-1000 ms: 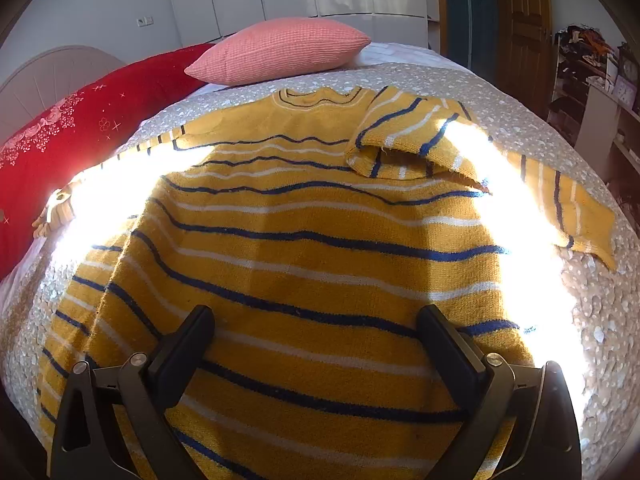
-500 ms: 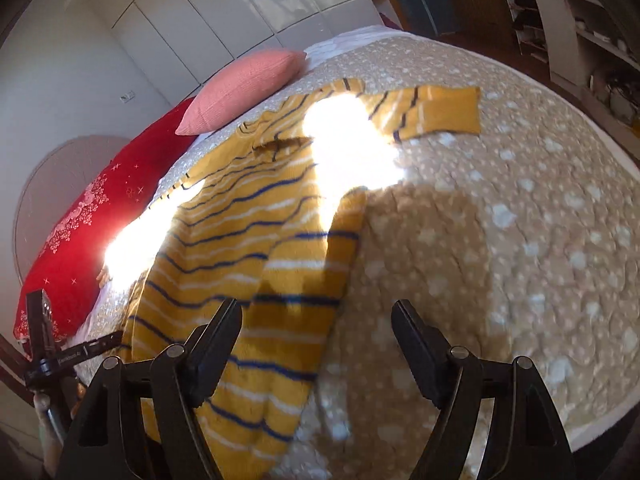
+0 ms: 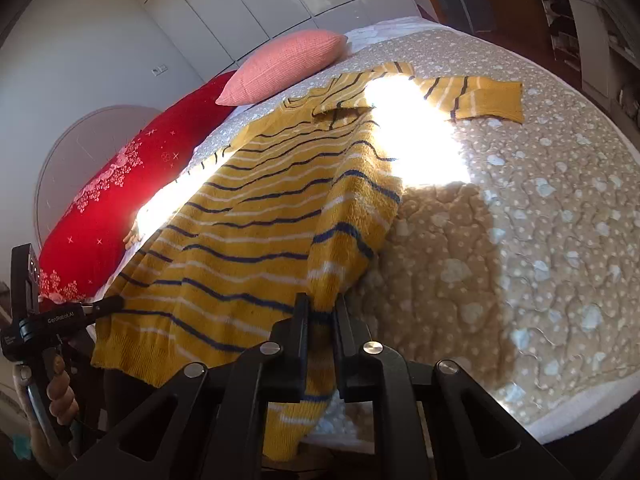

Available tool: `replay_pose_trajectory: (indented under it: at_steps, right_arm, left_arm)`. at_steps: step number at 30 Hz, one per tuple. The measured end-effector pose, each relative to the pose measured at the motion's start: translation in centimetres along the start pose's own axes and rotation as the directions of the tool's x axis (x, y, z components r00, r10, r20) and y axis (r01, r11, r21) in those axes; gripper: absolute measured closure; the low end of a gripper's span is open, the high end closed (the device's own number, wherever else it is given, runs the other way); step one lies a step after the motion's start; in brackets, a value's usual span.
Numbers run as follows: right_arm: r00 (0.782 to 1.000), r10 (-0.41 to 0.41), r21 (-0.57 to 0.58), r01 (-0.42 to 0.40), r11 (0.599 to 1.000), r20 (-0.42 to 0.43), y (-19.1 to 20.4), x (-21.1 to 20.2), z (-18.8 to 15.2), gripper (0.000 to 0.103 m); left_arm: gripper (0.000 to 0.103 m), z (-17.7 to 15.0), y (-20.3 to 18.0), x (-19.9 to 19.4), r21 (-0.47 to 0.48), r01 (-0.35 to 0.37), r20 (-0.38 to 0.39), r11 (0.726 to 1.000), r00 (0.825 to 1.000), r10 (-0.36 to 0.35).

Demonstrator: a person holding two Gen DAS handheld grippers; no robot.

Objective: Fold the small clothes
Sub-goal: 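Grasp the sweater side with the left tool, fold it inward, release, then grasp the sleeve cuff with the right tool and lift it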

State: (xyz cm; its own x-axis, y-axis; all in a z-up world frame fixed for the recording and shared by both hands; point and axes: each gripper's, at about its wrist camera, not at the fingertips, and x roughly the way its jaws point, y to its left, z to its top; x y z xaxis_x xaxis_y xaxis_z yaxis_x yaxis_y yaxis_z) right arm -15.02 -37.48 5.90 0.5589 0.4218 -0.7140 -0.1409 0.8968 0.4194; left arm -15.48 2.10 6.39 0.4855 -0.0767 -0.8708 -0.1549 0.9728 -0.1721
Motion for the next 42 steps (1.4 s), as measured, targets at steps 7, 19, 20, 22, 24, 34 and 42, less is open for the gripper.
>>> replay_pose_trajectory:
  at_steps: [7,19,20,22,24,34,42]
  right_arm:
    - [0.978,-0.129,0.171,0.101,0.980,0.161,-5.9,-3.2,3.1,0.068]
    - [0.972,-0.185,0.494,0.090,0.865,0.146,-14.2,7.4,16.7,0.053]
    - [0.971,-0.202,0.503,0.112,0.857,0.128,-14.4,7.8,17.6,0.068]
    - [0.969,-0.224,0.519,0.139,0.844,0.104,-15.3,7.8,19.0,0.095]
    - [0.945,-0.299,0.521,0.192,0.832,0.131,-16.0,6.1,20.5,0.096]
    - [0.654,-0.737,0.472,0.603,0.643,0.170,-17.5,-4.1,29.2,0.096]
    - [0.848,-0.457,0.156,0.430,0.889,0.269,-0.5,2.7,32.6,0.096]
  left_arm:
    - [0.066,-1.1,1.7,-1.3,-0.002,-0.031,0.115,1.000,0.993,0.031]
    - [0.017,7.7,-3.7,-1.6,0.103,0.065,0.404,0.993,0.909,-0.101]
    - [0.017,8.8,-3.9,-1.0,0.096,0.041,0.423,0.995,0.903,-0.078]
    - [0.017,11.0,-3.8,0.2,0.072,0.029,0.440,0.997,0.896,-0.057]
    - [0.017,13.0,-3.1,1.4,0.035,0.043,0.444,0.998,0.895,-0.054]
    - [0.017,18.2,4.2,7.7,-0.172,0.051,0.413,0.984,0.910,0.025]
    - [0.017,17.6,11.9,8.5,-0.357,0.085,0.380,0.930,0.923,0.061]
